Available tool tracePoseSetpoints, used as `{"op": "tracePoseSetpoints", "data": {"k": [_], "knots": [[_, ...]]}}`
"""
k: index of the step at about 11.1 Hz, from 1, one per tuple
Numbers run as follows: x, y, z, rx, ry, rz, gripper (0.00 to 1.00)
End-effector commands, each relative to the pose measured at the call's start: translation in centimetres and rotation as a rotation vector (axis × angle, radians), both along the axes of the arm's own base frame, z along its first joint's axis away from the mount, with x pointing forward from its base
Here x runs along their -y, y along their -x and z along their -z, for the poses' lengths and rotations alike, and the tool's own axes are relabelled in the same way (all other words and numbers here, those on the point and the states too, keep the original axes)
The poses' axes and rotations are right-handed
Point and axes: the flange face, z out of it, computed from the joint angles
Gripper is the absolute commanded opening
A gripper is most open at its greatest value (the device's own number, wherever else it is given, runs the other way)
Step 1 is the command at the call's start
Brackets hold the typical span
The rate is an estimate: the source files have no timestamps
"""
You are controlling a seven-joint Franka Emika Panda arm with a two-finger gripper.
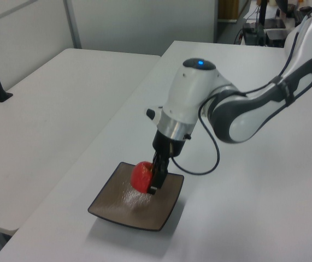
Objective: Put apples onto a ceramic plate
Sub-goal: 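Open the gripper to release the apple onto the plate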
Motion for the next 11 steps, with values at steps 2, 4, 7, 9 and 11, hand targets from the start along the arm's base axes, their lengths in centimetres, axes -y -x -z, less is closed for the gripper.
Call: {"op": "tracePoseSetpoints", "data": {"k": [2, 4, 7, 9, 11], "knots": [[-1.4, -0.4, 3.1, 0.055, 0.019, -0.040, 0.37], [-1.4, -0.3, 3.4, 0.057, 0.028, -0.046, 0.73], [-2.2, 0.4, 3.4, 0.090, 0.068, -0.071, 1.00], [-2.3, 0.7, 2.4, 0.097, 0.065, -0.066, 1.00], [-1.9, 1.2, -0.9, 0.114, 0.050, -0.059, 1.00]]}}
